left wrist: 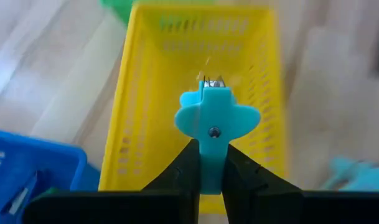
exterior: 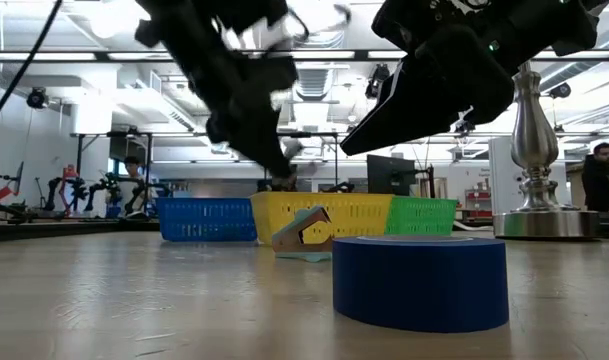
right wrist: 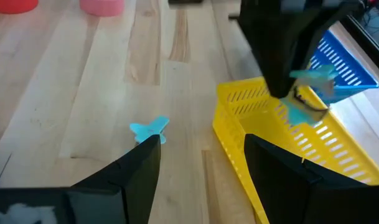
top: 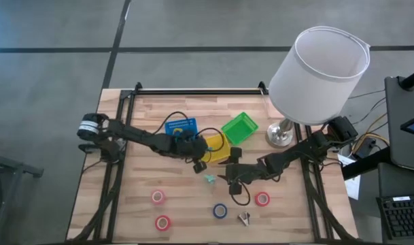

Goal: Pick and place Stapler, Stapler remover, tape
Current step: Put the left light blue staple remover into the yellow bin, then put the light blue staple remover into the yellow bin

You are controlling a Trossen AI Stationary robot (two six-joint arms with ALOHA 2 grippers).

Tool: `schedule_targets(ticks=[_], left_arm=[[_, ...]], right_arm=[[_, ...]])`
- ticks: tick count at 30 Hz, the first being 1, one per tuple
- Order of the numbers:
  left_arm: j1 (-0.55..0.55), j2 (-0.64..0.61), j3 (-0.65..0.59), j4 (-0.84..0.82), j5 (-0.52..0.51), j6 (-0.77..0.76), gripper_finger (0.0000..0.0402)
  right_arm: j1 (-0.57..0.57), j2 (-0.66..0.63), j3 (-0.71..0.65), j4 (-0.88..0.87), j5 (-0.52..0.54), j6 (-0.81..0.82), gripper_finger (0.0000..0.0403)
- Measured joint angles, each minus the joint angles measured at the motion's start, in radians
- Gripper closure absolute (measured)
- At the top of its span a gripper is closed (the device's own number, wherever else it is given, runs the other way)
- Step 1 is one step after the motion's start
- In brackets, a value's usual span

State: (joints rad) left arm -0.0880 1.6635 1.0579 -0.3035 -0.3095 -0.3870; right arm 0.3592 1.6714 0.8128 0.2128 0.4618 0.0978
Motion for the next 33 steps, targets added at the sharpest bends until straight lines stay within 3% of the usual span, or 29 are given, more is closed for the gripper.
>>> schedule_targets(ticks=[6,17,28,33], left_arm=[[0.055,0.086,0.001,0.001,0.001,0.039,0.0354],[0.086,0.121,0.004,0.004,0.02,0.099,0.0345],[0.082,0.108,0.052,-0.04,0.034,0.157,0.0257],[0.054,0.049,0.102,-0.14,0.04,0.157,0.0239]], right_arm=[[0.0,0.0,-0.002,0.001,-0.003,0.001,0.0177],[0.0,0.0,-0.003,0.001,-0.029,0.0,0.0177],[0.0,0.0,-0.004,0.001,-0.029,-0.004,0.0177],[0.0,0.0,-0.005,0.001,-0.03,-0.003,0.0177]])
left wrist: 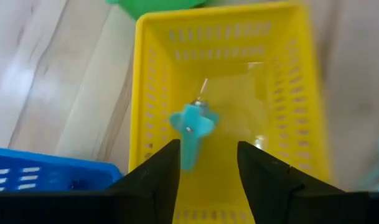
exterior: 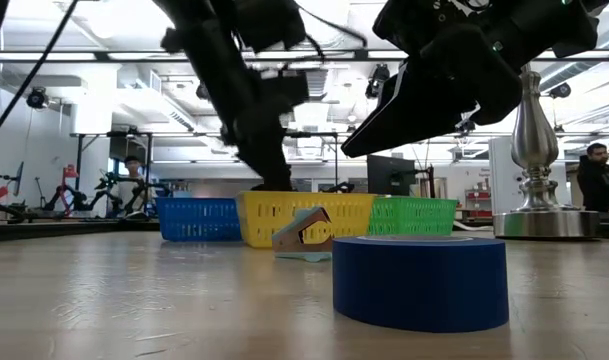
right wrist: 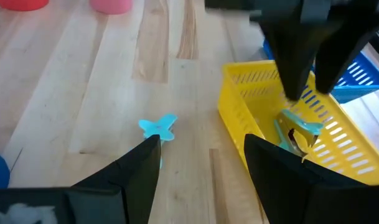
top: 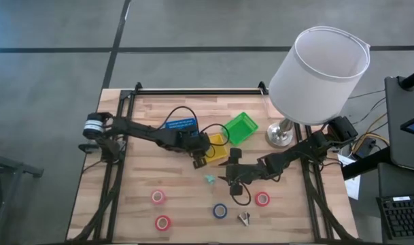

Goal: Pick and place Stapler, Stapler remover, tape
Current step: Put the light blue staple remover into the yellow bin

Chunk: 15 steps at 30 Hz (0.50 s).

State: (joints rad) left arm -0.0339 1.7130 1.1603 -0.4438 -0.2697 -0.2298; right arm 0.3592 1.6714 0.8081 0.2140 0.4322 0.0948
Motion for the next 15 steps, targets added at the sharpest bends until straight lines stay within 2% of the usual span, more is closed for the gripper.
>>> schedule_targets(ticks=[7,15], left_arm=[[-0.107,-0.092,0.001,-0.006,0.033,0.0,0.024],[-0.245,-0.057,-0.003,0.062,0.038,0.067,0.0239]], right_arm=[[0.0,0.0,-0.007,0.0,-0.023,0.003,0.0177],[0.0,0.0,-0.012,0.0,-0.023,0.022,0.0177]])
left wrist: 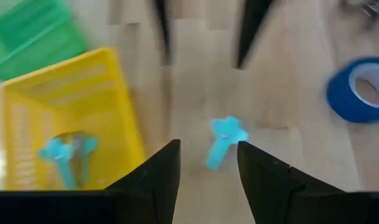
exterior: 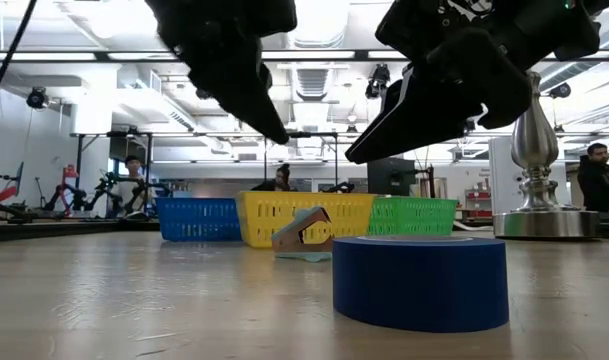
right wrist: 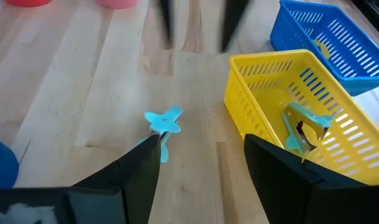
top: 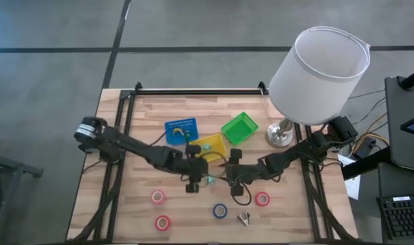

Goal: Pick and place Stapler, Stapler remover, tape
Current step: Put the light blue staple remover into the yellow bin

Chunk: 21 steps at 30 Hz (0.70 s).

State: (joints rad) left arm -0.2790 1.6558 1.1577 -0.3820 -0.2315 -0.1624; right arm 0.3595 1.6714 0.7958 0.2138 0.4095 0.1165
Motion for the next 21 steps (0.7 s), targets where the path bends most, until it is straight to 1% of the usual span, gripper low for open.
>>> schedule_targets(ticks=[6,15,21], left_arm=[[-0.035,0.063,0.0,0.074,0.003,0.043,0.0239],[-0.029,0.16,0.0,0.076,0.008,0.089,0.0238],[-0.024,0.202,-0.001,0.101,0.01,0.103,0.0238]], right_arm=[[0.0,0.0,-0.001,0.0,0.0,0.0,0.0177],[0.0,0.0,-0.001,0.0,0.0,-0.003,0.0177],[0.0,0.0,-0.001,0.0,0.0,-0.004,0.0177]])
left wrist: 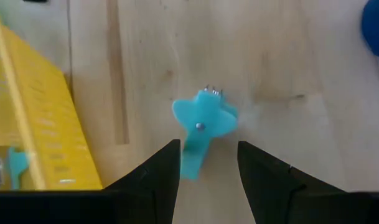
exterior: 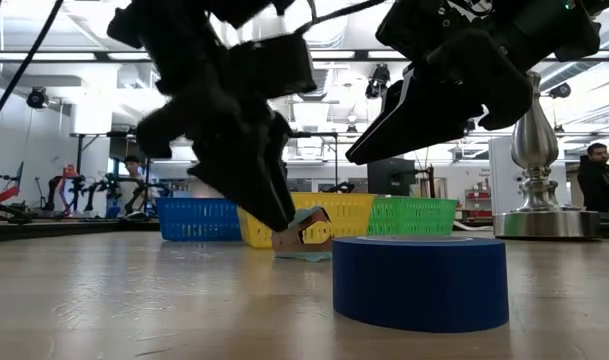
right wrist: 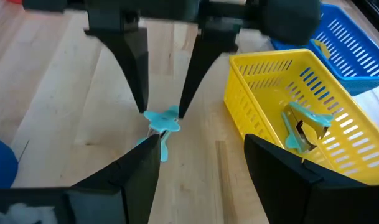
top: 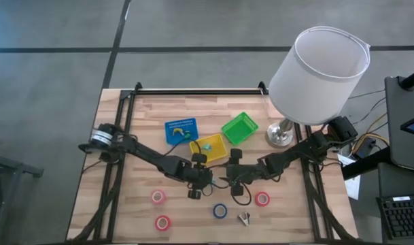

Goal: Pick and place Stapler, Stapler remover, tape
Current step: Put the light blue staple remover into the yellow bin

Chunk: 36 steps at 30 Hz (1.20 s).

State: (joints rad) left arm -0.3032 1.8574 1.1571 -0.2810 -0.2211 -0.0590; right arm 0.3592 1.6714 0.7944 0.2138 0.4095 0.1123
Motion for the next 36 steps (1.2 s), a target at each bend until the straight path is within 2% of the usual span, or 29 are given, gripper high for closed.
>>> schedule_targets(ticks=[12,21,29,36], left_arm=[[0.013,0.062,0.0,0.074,0.013,0.072,0.0249],[0.016,0.061,0.001,0.071,0.05,0.074,0.0362],[0.021,-0.019,0.029,0.044,-0.012,0.094,0.0361],[0.039,-0.071,0.09,-0.128,-0.072,0.122,0.0357]], right_arm=[[0.0,0.0,-0.001,0.0,0.0,-0.01,0.0177],[0.0,0.0,-0.003,0.0,0.0,-0.01,0.0177],[0.0,0.0,-0.003,0.0,0.0,-0.01,0.0177],[0.0,0.0,-0.006,0.0,0.001,-0.01,0.0177]])
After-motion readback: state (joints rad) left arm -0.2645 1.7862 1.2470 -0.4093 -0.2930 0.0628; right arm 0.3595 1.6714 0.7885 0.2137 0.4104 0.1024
